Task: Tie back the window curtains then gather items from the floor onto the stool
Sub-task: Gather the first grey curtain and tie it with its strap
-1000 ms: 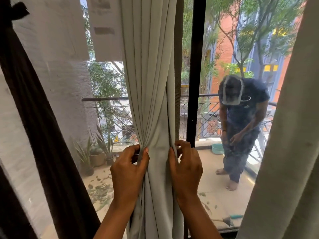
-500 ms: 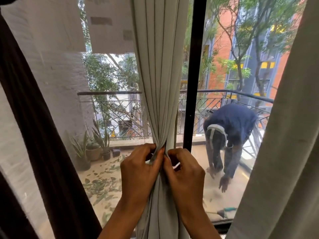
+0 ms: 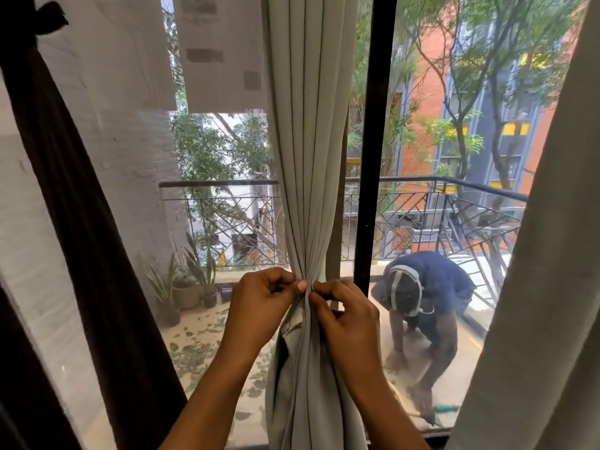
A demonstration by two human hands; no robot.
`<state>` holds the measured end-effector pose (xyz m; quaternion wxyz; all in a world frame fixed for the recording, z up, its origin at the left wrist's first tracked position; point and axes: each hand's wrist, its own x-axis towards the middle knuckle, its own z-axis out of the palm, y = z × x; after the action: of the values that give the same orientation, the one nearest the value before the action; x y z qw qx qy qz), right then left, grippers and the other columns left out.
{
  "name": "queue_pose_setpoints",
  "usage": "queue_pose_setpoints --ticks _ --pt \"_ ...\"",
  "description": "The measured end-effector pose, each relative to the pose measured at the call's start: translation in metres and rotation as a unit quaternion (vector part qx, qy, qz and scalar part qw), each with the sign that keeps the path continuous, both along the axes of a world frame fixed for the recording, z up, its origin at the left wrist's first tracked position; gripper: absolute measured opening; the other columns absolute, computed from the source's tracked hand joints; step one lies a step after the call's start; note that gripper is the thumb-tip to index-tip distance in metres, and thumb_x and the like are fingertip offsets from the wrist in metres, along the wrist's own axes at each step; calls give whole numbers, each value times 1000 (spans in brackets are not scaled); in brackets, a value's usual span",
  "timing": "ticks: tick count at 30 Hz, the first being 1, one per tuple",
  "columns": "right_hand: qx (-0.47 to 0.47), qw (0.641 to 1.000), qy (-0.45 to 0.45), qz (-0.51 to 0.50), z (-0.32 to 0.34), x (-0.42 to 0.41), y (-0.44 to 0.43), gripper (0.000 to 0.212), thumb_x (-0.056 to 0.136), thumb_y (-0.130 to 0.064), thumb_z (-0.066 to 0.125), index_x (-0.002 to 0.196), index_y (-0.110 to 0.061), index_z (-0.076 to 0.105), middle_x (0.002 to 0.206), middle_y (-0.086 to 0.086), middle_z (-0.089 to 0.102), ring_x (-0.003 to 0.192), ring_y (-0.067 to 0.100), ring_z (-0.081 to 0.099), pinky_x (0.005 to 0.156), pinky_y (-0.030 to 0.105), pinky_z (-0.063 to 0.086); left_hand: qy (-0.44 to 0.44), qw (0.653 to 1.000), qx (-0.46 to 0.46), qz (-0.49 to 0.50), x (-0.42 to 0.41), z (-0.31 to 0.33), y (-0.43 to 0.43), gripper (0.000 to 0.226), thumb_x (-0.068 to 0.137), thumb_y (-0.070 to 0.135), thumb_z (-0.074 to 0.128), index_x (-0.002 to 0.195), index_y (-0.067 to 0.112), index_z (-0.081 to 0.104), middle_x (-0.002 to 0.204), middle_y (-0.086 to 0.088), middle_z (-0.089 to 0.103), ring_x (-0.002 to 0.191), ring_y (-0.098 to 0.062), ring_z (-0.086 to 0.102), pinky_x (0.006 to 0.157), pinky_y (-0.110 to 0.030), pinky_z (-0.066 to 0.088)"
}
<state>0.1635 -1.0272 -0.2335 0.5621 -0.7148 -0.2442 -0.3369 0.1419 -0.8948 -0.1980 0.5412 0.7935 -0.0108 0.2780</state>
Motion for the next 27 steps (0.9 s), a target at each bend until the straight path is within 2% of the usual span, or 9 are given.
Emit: queue_pose_setpoints --ticks 3,7,11,14,19,21,23,25,27 --pt "-10 1000 10 22 2 6 0 8 80 -7 71 83 -15 72 82 -9 63 81 -3 60 59 6 44 11 1000 -4 -29 5 1 5 12 80 11 74 72 20 74 64 7 70 64 -2 64 69 -24 51" --pt "50 995 82 24 2 17 -3 13 77 -17 76 75 -24 66 75 -12 65 77 -1 63 68 17 50 49 993 -6 -110 3 1 5 56 88 -2 59 73 50 73 84 16 75 88 -1 69 85 -24 52" --pt "92 985 136 54 3 25 -7 19 73 -31 79 75 -21 63 72 -7 67 68 8 64 67 35 55 85 980 -78 -161 3 -1 9 52 87 -6 54 77 39 78 93 5 76 96 -10 70 86 -25 49" --pt "82 984 148 45 6 30 -8 28 67 -42 78 74 -21 61 67 -1 66 63 17 65 64 44 56 99 975 -87 -179 2 -4 9 48 90 -3 53 81 37 78 97 6 75 98 -9 69 87 -26 50" --pt "7 995 95 -31 6 36 -3 16 75 -31 76 74 -25 61 65 -11 63 62 2 61 60 27 53 106 974 -82 -184 9 -5 16 31 93 4 52 99 24 74 100 6 75 98 -8 69 84 -22 48" --pt "-6 998 66 -23 4 36 -1 8 79 -25 73 80 -22 65 74 -11 65 69 0 62 59 20 51 98 971 -104 -191 12 0 17 23 94 8 53 100 20 72 95 3 76 91 -10 71 76 -16 50" --pt "-14 999 36 15 -1 35 2 6 84 -17 66 90 -18 69 85 -7 65 80 -1 61 62 14 49 77 974 -105 -185 16 8 19 14 86 19 64 99 19 69 88 -3 76 84 -14 72 75 -19 52" --pt "-42 997 11 62 -9 35 4 21 85 -13 56 101 -16 70 96 -5 60 91 -2 58 71 10 47 69 986 -34 -145 24 15 23 27 73 34 73 90 14 68 75 -7 75 77 -17 72 75 -27 51" --pt "-76 993 8 92 -17 38 4 35 86 -11 48 115 -19 66 106 -5 56 102 -2 55 83 14 47 71 991 67 -92 34 20 27 42 72 42 77 74 2 63 58 -11 65 60 -16 62 62 -25 42"
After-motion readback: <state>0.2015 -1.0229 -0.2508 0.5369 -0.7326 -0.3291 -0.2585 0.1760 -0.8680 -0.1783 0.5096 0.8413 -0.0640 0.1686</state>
